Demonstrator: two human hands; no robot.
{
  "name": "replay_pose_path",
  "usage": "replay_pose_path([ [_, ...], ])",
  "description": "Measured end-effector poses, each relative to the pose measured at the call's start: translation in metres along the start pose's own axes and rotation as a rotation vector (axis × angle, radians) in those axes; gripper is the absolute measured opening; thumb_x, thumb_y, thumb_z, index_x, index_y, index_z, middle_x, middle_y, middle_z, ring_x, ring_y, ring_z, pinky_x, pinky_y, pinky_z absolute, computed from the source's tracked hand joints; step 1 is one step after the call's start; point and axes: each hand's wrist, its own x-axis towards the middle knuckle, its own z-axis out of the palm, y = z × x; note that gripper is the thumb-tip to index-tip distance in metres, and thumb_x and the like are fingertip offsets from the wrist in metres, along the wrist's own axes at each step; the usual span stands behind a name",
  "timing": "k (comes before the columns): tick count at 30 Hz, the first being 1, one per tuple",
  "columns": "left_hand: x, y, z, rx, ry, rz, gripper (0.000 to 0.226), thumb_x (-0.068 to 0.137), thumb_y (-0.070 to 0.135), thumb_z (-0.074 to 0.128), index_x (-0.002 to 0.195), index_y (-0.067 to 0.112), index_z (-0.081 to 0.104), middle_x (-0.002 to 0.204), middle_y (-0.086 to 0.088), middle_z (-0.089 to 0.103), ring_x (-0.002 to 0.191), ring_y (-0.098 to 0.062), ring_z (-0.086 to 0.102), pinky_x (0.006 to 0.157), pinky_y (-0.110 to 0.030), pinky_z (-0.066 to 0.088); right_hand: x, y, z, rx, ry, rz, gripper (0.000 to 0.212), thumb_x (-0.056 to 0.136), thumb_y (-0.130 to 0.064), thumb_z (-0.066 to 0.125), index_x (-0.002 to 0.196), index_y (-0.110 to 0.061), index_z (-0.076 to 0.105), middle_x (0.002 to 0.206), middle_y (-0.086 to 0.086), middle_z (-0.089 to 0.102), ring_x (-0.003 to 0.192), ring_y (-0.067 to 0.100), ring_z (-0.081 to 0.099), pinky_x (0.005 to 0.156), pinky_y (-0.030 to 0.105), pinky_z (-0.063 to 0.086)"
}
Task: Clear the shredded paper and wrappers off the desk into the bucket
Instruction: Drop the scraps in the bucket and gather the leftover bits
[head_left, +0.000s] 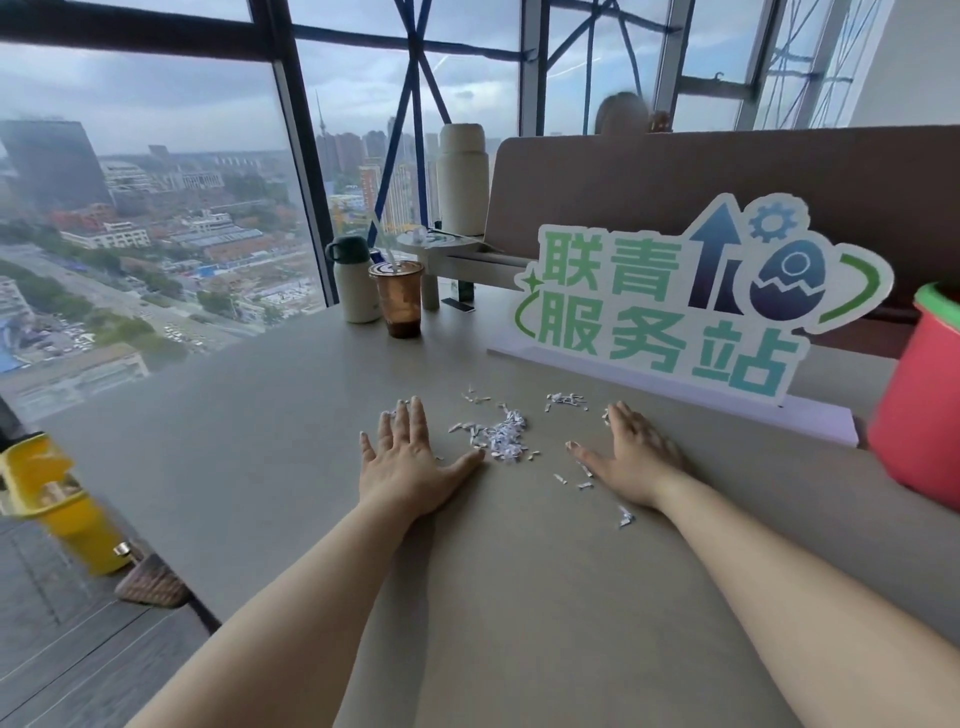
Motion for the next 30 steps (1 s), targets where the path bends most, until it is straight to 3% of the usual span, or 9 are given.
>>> replay_pose_path([
  [7,0.044,0.006,0.003,0.025,-0.031,0.016,0.114,0.063,0.091,0.023,0.147,0.022,-0.010,0.159,-0.005,-0.007,0.147,-0.022,-0.005,0.120,-0.039,-0.002,0.036,-0.014,-0.001,-0.011,-0.043,-0.056,0.102,0.075,-0.079,0.032,0.148,-0.016,-0.002,0.160,0.001,-0.003,0.147,0.016,0.002,0.120,0.034,0.007],
  [13,0.090,0.021,0.012,0.075,-0.064,0.292,0.097,0.075,0.081,0.026,0.148,0.022,-0.001,0.159,0.002,0.002,0.147,-0.013,0.001,0.121,-0.033,0.003,0.068,-0.022,0.000,-0.029,-0.066,-0.158,0.091,0.080,-0.072,0.035,0.148,-0.019,0.007,0.159,-0.003,0.006,0.147,0.014,0.007,0.119,0.034,0.009],
  [17,0.103,0.031,0.014,0.093,-0.094,0.454,0.078,0.085,0.069,0.027,0.148,0.027,0.009,0.159,0.008,0.009,0.146,-0.009,0.003,0.121,-0.032,0.004,0.074,-0.023,0.000,-0.016,-0.072,-0.220,0.073,0.088,-0.060,0.034,0.148,-0.023,0.013,0.159,-0.006,0.010,0.146,0.011,0.008,0.119,0.034,0.008],
  [22,0.092,0.037,0.008,0.053,-0.143,0.536,0.060,0.094,0.053,0.027,0.147,0.027,0.016,0.158,0.008,0.015,0.146,-0.008,0.007,0.121,-0.029,0.006,0.067,-0.028,-0.008,0.068,-0.126,-0.272,0.052,0.096,-0.039,0.035,0.145,-0.027,0.025,0.157,-0.008,0.018,0.145,0.008,0.012,0.117,0.030,0.008],
  [30,0.031,0.064,0.009,-0.014,-0.192,0.636,0.052,0.098,0.039,0.026,0.147,0.027,0.016,0.158,0.006,0.016,0.146,-0.010,0.009,0.120,-0.027,0.005,0.024,-0.032,-0.008,0.314,-0.178,-0.289,0.045,0.094,-0.011,0.039,0.139,-0.015,0.038,0.153,0.000,0.031,0.142,0.010,0.024,0.117,0.022,0.010],
])
